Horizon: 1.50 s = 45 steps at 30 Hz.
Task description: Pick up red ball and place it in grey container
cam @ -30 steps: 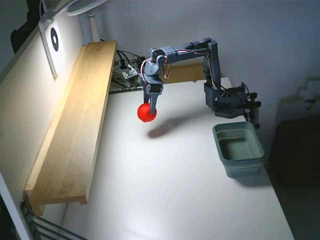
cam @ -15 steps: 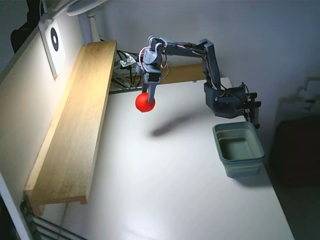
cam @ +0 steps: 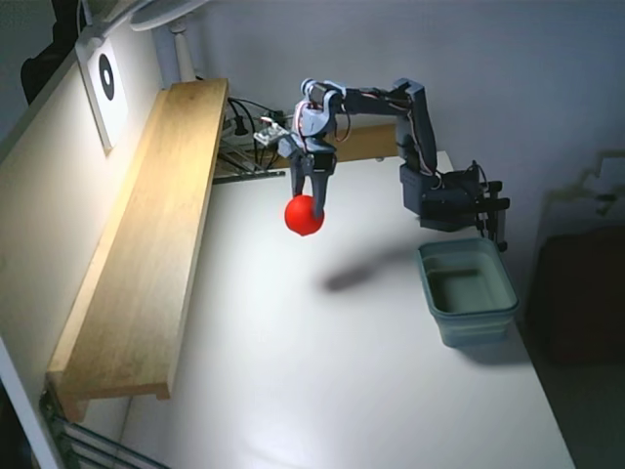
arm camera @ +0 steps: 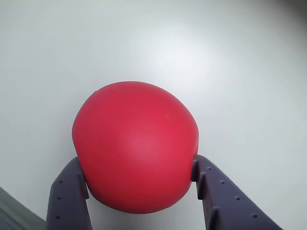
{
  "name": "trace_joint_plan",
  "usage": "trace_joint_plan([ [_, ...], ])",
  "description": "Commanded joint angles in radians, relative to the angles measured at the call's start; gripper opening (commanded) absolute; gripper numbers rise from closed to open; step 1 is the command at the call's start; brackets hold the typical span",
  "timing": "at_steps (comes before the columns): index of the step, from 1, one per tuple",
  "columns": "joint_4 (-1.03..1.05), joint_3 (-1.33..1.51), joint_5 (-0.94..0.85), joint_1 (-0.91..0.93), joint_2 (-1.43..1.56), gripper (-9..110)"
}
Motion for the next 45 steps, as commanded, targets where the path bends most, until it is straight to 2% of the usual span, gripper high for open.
trace_joint_plan([
  [1, 0.02, -0.045, 0.002, -0.108, 0.02, 23],
  [25, 0.02, -0.045, 0.002, -0.792, 0.02, 23],
  [36, 0.02, -0.045, 0.002, -0.8, 0.02, 23],
  [37, 0.02, -0.045, 0.002, -0.8, 0.02, 38],
  [45, 0.02, -0.045, 0.002, -0.8, 0.02, 38],
])
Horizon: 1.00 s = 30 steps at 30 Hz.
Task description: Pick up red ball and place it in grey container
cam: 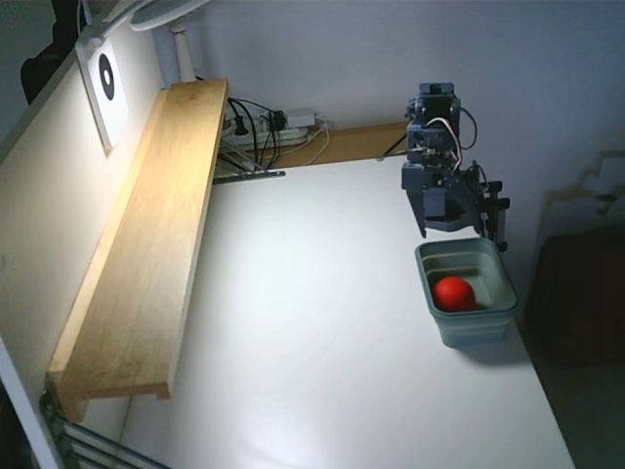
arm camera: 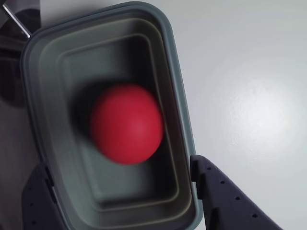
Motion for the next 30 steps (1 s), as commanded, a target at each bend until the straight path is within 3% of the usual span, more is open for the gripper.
trace_joint_plan([
  [1, 0.02, -0.045, 0.003, -0.026, 0.02, 38],
  [18, 0.022, -0.039, 0.003, -0.007, 0.029, 37],
  [30, 0.037, 0.003, 0.003, 0.133, 0.092, 34],
])
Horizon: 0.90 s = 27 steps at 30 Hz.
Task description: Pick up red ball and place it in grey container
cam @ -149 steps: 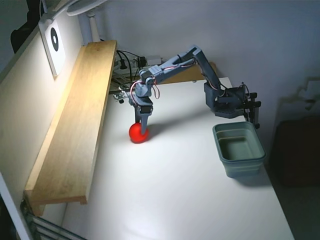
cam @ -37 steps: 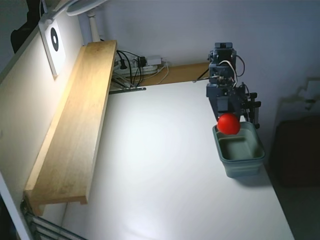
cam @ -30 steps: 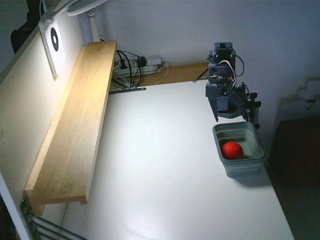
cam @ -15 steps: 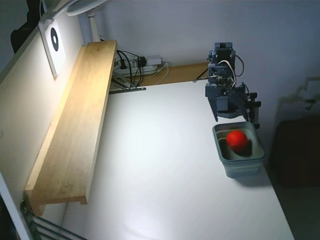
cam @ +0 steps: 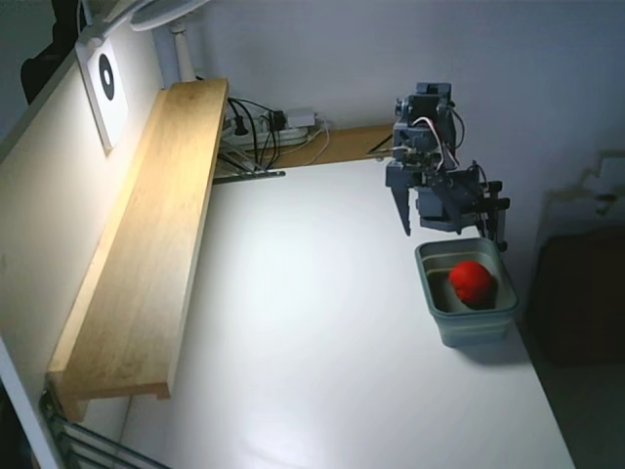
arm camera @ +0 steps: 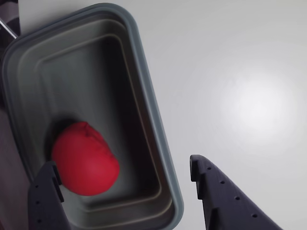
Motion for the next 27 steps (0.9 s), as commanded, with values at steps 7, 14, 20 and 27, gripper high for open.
trace_joint_plan([
  [7, 0.039, 0.04, 0.003, 0.164, 0.134, 30],
  [14, 0.054, 0.084, 0.003, 0.308, 0.199, 26],
  [20, 0.07, 0.129, 0.003, 0.458, 0.267, 22],
  [27, 0.088, 0.178, 0.003, 0.62, 0.34, 17],
])
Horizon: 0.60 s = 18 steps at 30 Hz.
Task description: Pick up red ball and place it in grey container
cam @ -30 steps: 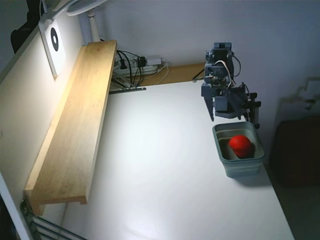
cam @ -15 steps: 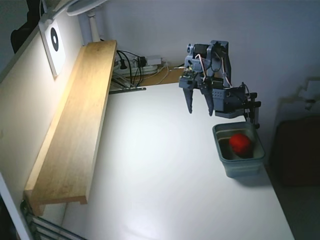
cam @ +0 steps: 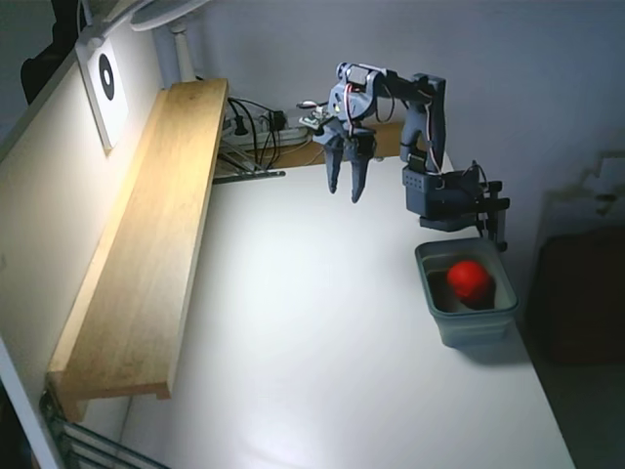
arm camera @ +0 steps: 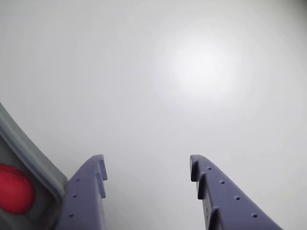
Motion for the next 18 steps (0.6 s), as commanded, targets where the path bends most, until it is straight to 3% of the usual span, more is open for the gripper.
trace_joint_plan([
  [1, 0.022, 0.022, 0.003, 0.078, 0.083, 16],
  [18, 0.064, 0.142, 0.003, 0.473, 0.261, 5],
])
